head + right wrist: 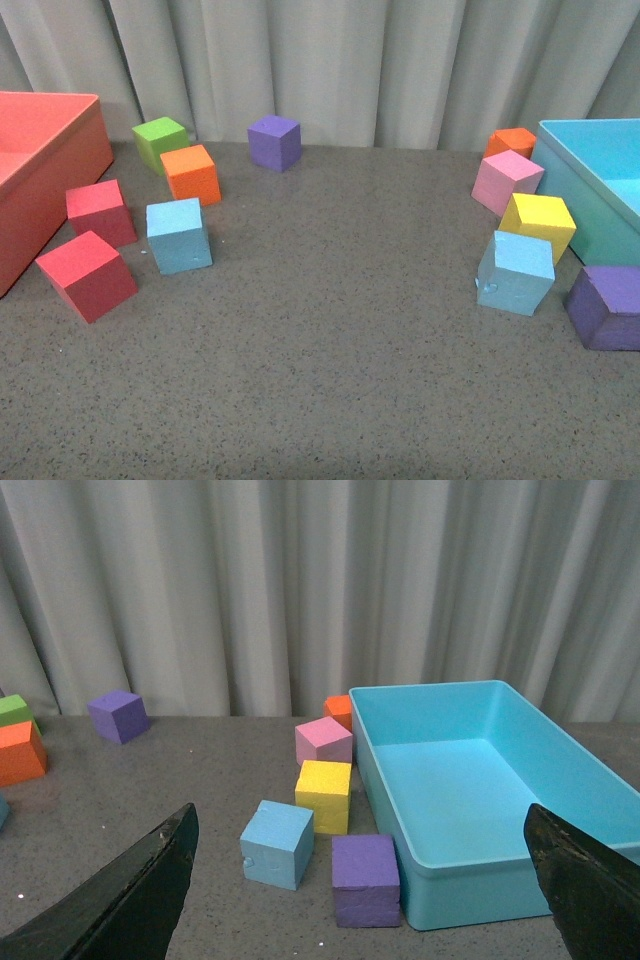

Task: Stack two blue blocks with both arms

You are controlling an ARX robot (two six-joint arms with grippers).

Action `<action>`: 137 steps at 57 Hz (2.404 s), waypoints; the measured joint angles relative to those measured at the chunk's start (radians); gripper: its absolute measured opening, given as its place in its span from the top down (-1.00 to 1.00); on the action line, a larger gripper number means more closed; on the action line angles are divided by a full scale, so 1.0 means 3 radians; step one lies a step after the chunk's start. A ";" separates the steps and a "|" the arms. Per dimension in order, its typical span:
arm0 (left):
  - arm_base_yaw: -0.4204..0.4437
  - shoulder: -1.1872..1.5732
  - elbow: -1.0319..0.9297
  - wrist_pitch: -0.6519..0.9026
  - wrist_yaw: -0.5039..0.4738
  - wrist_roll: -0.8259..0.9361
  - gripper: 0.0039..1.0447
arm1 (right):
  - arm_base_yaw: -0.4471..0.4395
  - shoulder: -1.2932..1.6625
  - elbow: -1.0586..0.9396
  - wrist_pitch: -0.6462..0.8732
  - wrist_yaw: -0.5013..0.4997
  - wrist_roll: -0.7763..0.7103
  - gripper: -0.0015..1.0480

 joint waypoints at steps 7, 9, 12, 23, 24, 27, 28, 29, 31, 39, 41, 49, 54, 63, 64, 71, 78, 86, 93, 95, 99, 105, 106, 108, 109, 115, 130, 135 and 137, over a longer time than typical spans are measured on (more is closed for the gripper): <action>0.0000 0.0000 0.0000 0.0000 0.0001 0.0000 -0.88 | 0.0000 0.0000 0.0000 0.0000 0.0000 0.0000 -0.81; 0.0000 0.0000 0.0000 0.0000 0.0001 0.0000 -0.88 | 0.0000 0.0000 0.0000 0.0000 0.0000 0.0000 -0.81; 0.0000 0.0000 0.0000 0.0000 0.0001 0.0000 -0.88 | 0.0000 0.0000 0.0000 0.0000 0.0000 0.0000 -0.81; 0.0000 0.0000 0.0000 0.0000 0.0000 0.0000 -0.88 | 0.0000 0.0000 0.0000 0.0000 0.0000 0.0000 -0.81; 0.0000 0.0000 0.0000 0.0000 0.0000 0.0000 -0.88 | 0.0000 0.0000 0.0000 0.0000 0.0000 0.0000 -0.81; 0.0000 0.0000 0.0000 0.0000 0.0001 0.0000 -0.88 | 0.0000 0.0000 0.0000 0.0000 0.0000 0.0000 -0.81; 0.0000 0.0000 0.0000 0.0000 0.0001 0.0000 -0.88 | 0.0000 0.0000 0.0000 0.0000 0.0000 0.0000 -0.81; 0.0000 0.0000 0.0000 0.0000 0.0001 0.0000 -0.88 | 0.0000 0.0000 0.0000 0.0000 0.0000 0.0000 -0.81; 0.0000 0.0000 0.0000 0.0000 0.0000 0.0000 -0.88 | 0.0000 0.0000 0.0000 0.0000 0.0000 0.0000 -0.81; 0.0000 0.0000 0.0000 0.0000 0.0000 0.0000 -0.88 | 0.0000 0.0000 0.0000 0.0000 0.0000 0.0000 -0.81; 0.0000 0.0000 0.0000 0.0000 0.0001 0.0000 -0.88 | 0.0000 0.0000 0.0000 0.0000 0.0000 0.0000 -0.81; 0.0000 0.0000 0.0000 0.0000 0.0001 0.0000 -0.88 | 0.0000 0.0000 0.0000 0.0000 0.0000 0.0000 -0.81; 0.0000 0.0000 0.0000 0.0000 0.0001 0.0000 -0.88 | 0.0000 0.0000 0.0000 0.0000 0.0000 0.0000 -0.81; 0.0000 0.0000 0.0000 0.0000 0.0001 0.0000 -0.88 | 0.0003 0.0004 0.0000 -0.0005 0.0024 -0.0011 -0.81; 0.0000 0.0000 0.0000 0.0000 0.0001 0.0000 -0.88 | 0.0048 0.0039 0.0017 -0.0060 0.0173 -0.0047 -0.81; 0.0000 -0.0001 0.0000 0.0000 0.0000 0.0000 -0.88 | 0.0341 0.1245 0.0225 0.0406 0.1091 -0.0361 -0.81; 0.0000 -0.0001 0.0000 0.0000 0.0001 0.0000 -0.88 | 0.0226 0.2396 0.0512 0.1200 0.0799 -0.0154 -0.81; 0.0000 -0.0001 0.0000 0.0000 0.0000 0.0000 -0.88 | 0.0221 0.3760 0.1002 0.1718 0.0622 0.0238 -0.81; 0.0000 -0.0001 0.0000 0.0000 0.0000 0.0000 -0.88 | 0.0281 0.4632 0.1428 0.1700 0.0474 0.0549 -0.81; 0.0000 -0.0001 0.0000 0.0000 0.0001 0.0000 -0.88 | 0.0299 0.4827 0.1551 0.1643 0.0454 0.0607 -0.81; 0.0000 -0.0001 0.0000 0.0000 0.0000 0.0000 -0.88 | 0.0346 0.5306 0.1910 0.1498 0.0340 0.0829 -0.81; 0.0000 -0.0001 0.0000 0.0000 0.0001 0.0000 -0.88 | 0.0411 0.5741 0.2373 0.1193 0.0308 0.1027 -0.81; 0.0000 -0.0001 0.0000 0.0000 0.0000 0.0000 -0.88 | 0.0425 0.5809 0.2457 0.1130 0.0292 0.1052 -0.81; 0.0000 -0.0001 0.0000 0.0000 0.0000 0.0000 -0.88 | 0.0441 0.5899 0.2580 0.1026 0.0268 0.1108 -0.81; 0.0000 -0.0001 0.0000 0.0000 0.0001 0.0000 -0.88 | 0.0451 0.5954 0.2658 0.0956 0.0261 0.1141 -0.81; 0.0000 -0.0001 0.0000 0.0000 0.0000 0.0000 -0.88 | 0.0498 0.6181 0.3005 0.0554 0.0277 0.1266 -0.81; 0.0000 -0.0001 0.0000 0.0000 0.0000 0.0000 -0.88 | 0.0554 0.6672 0.3586 -0.0207 0.0275 0.1400 -0.81; 0.0000 -0.0001 0.0000 0.0000 0.0001 0.0000 -0.88 | 0.0554 0.6785 0.3663 -0.0285 0.0238 0.1429 -0.81; 0.0000 -0.0001 0.0000 0.0000 0.0001 0.0000 -0.88 | 0.0556 0.6826 0.3689 -0.0308 0.0234 0.1432 -0.81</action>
